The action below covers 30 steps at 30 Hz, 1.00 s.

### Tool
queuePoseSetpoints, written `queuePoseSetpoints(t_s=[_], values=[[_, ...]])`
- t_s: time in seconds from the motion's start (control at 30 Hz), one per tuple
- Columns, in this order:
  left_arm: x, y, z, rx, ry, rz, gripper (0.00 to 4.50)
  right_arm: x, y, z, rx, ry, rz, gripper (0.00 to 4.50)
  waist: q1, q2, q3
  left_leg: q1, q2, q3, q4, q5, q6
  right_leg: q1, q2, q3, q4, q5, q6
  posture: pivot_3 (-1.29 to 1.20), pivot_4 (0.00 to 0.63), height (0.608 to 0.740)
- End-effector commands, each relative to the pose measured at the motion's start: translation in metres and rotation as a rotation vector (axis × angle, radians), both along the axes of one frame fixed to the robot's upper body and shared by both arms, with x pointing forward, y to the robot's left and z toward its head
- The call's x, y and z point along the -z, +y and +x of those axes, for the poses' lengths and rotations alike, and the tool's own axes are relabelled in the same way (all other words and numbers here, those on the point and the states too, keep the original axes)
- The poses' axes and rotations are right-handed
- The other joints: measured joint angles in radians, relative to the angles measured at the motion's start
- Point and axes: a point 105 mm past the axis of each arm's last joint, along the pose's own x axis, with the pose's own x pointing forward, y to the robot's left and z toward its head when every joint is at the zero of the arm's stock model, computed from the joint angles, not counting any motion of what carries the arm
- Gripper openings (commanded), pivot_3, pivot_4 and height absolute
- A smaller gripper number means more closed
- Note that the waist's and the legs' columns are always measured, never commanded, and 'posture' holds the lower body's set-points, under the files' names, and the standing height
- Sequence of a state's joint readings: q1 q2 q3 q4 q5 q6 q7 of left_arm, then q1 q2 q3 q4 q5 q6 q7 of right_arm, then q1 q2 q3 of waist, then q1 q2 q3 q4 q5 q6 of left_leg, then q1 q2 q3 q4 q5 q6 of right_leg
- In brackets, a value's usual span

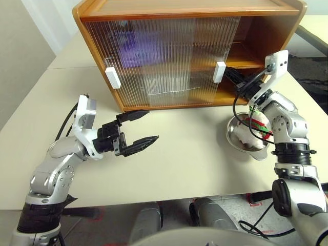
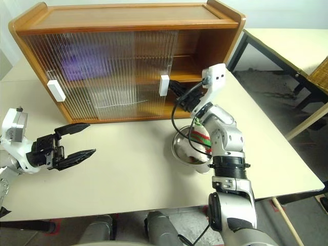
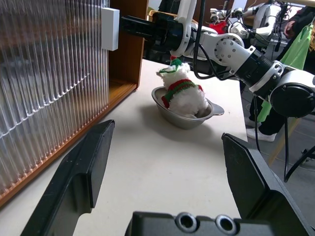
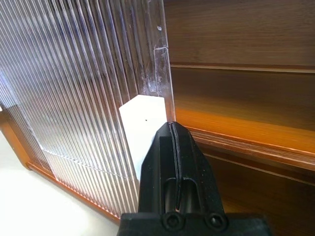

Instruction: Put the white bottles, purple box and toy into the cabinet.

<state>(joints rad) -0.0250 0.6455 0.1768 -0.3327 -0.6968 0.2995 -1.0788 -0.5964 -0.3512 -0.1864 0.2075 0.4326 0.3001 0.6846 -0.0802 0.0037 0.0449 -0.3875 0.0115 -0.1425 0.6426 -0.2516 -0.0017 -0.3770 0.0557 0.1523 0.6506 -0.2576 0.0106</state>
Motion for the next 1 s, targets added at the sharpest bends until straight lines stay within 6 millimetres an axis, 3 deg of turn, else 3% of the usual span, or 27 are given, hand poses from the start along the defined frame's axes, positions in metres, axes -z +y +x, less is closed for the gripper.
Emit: queuePoseSetpoints(t_s=[0.03,0.83,1.0], values=[[0.003,-0.001,-0.001,0.0,0.005,0.017,4.5,-0.007,0.02,0.0,-0.061,-0.013,0.019,0.05,-0.001,0.0,0.0,0.0,0.0,0.0,0.0,0.0,0.0,0.0,0.0,0.0,0.0,0.0,0.0,-0.08,0.066,0.74],[0.004,0.0,0.0,-0.01,0.004,0.018,4.5,-0.02,0.076,-0.008,-0.191,-0.037,0.111,0.05,0.001,0.0,0.0,0.0,0.001,0.0,0.0,0.0,0.0,-0.002,0.0,-0.001,0.001,0.0,-0.002,-0.08,0.073,0.74],[0.004,-0.001,0.0,-0.008,0.005,0.015,4.5,-0.022,0.08,-0.009,-0.203,-0.036,0.113,0.05,-0.002,0.001,0.0,0.0,0.001,0.0,-0.001,0.0,0.0,-0.003,0.0,0.0,0.001,0.0,-0.003,-0.08,0.076,0.74]])
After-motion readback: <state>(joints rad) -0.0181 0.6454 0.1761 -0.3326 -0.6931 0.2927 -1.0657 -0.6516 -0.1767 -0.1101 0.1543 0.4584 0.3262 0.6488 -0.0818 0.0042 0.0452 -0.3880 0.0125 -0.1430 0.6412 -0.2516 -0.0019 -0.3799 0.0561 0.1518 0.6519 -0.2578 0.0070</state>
